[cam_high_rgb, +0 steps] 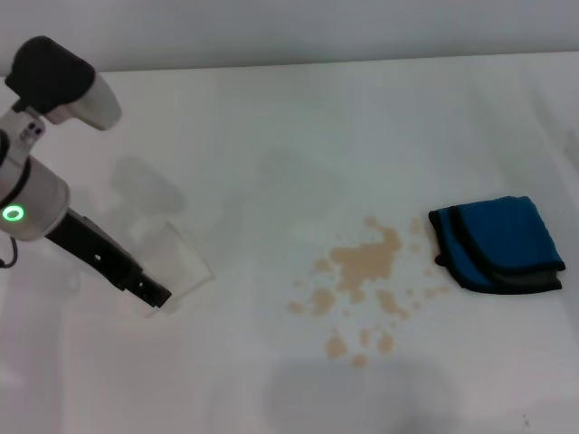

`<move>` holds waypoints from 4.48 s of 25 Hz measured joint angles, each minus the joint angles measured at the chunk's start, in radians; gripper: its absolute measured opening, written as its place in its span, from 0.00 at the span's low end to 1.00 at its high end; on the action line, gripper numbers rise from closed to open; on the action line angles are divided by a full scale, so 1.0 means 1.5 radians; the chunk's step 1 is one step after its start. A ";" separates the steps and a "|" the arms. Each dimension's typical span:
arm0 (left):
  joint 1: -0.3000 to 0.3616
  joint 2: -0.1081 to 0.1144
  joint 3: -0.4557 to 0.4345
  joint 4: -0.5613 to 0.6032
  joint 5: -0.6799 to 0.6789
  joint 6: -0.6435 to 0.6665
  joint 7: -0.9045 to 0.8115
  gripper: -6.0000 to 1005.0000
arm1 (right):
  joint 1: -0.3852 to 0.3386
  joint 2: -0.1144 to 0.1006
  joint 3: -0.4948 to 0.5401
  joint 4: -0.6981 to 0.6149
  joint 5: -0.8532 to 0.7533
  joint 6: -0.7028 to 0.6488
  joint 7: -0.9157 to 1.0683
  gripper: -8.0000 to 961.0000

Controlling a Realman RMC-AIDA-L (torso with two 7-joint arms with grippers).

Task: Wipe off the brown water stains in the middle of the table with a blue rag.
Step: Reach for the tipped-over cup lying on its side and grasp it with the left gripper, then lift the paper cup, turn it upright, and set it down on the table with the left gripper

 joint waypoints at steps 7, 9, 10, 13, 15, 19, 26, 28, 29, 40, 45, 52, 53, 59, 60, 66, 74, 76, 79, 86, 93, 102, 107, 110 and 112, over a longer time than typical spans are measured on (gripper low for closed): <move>0.007 -0.001 0.036 -0.021 -0.006 0.044 -0.019 0.87 | 0.001 0.000 0.000 0.000 0.000 -0.001 0.000 0.91; 0.010 -0.001 0.037 -0.026 -0.007 0.058 -0.019 0.87 | 0.001 0.000 0.000 0.000 0.000 -0.001 0.000 0.91; 0.011 -0.001 0.037 -0.028 -0.007 0.062 -0.019 0.87 | 0.001 0.000 0.000 0.000 0.000 -0.002 0.000 0.91; 0.012 -0.001 0.038 -0.031 -0.008 0.074 -0.019 0.87 | 0.001 0.000 0.000 0.000 0.000 -0.003 0.000 0.91; 0.012 -0.001 0.038 -0.031 -0.008 0.077 -0.019 0.87 | 0.001 -0.001 0.000 -0.001 0.000 -0.003 0.000 0.91; 0.012 -0.001 0.038 -0.031 -0.008 0.078 -0.018 0.87 | 0.002 -0.001 0.000 -0.002 0.000 -0.004 0.000 0.91; 0.011 -0.001 0.038 -0.030 -0.008 0.084 -0.015 0.78 | 0.003 -0.001 0.000 -0.003 0.000 -0.005 0.000 0.91; 0.011 -0.001 0.038 -0.030 -0.008 0.087 -0.015 0.75 | 0.003 -0.001 0.000 -0.003 0.000 -0.005 0.000 0.91; 0.012 -0.001 0.038 -0.030 -0.008 0.090 -0.014 0.74 | 0.003 -0.001 0.000 -0.003 0.000 -0.006 0.000 0.91; 0.058 -0.002 0.060 0.031 -0.017 0.134 -0.014 0.70 | 0.001 -0.001 0.000 -0.004 0.000 -0.008 0.000 0.91; 0.109 -0.001 0.072 0.106 -0.052 0.173 -0.007 0.70 | 0.001 -0.001 0.000 -0.005 0.000 -0.008 0.000 0.91; 0.166 -0.001 0.073 0.139 -0.142 0.269 0.057 0.69 | 0.002 -0.001 0.000 -0.006 0.000 -0.004 0.001 0.91; 0.173 -0.001 0.073 0.137 -0.164 0.285 0.074 0.69 | 0.003 -0.001 -0.001 -0.007 0.000 -0.004 0.001 0.91; 0.211 -0.001 0.067 0.109 -0.366 0.362 0.233 0.69 | 0.004 -0.001 -0.003 -0.007 0.000 -0.003 0.009 0.91; 0.214 0.000 0.067 0.100 -0.398 0.366 0.262 0.69 | 0.004 -0.001 -0.004 -0.008 0.000 -0.003 0.011 0.91; 0.239 0.001 0.043 0.009 -0.622 0.369 0.504 0.69 | 0.004 -0.002 -0.006 -0.009 0.000 -0.001 0.018 0.91; 0.256 0.003 -0.002 -0.140 -0.828 0.313 0.728 0.69 | 0.005 -0.002 -0.007 -0.009 -0.005 -0.005 0.018 0.91; 0.249 0.005 -0.019 -0.180 -0.840 0.290 0.751 0.69 | 0.005 -0.002 -0.008 -0.009 -0.006 -0.005 0.018 0.91; 0.240 0.010 -0.036 -0.227 -0.838 0.257 0.769 0.69 | 0.005 -0.002 -0.009 -0.009 -0.007 -0.005 0.018 0.91; 0.239 0.022 -0.036 -0.264 -0.836 0.211 0.780 0.69 | 0.005 -0.002 -0.023 -0.009 -0.009 -0.011 0.015 0.91; 0.245 0.008 -0.037 -0.270 -0.831 0.251 0.838 0.69 | 0.002 -0.001 -0.033 -0.003 -0.009 -0.012 0.014 0.91; 0.238 -0.002 -0.034 -0.354 -0.910 0.285 1.040 0.69 | -0.002 -0.001 -0.042 -0.001 -0.009 -0.012 0.013 0.91; 0.234 -0.006 -0.033 -0.402 -0.963 0.280 1.124 0.69 | -0.002 -0.001 -0.044 -0.001 -0.009 -0.012 0.013 0.91; 0.233 -0.009 -0.033 -0.424 -0.982 0.278 1.157 0.69 | 0.001 -0.001 -0.049 -0.001 -0.009 -0.018 0.012 0.91; 0.232 -0.010 -0.032 -0.437 -0.991 0.278 1.171 0.69 | 0.002 -0.001 -0.053 -0.002 -0.009 -0.023 0.012 0.91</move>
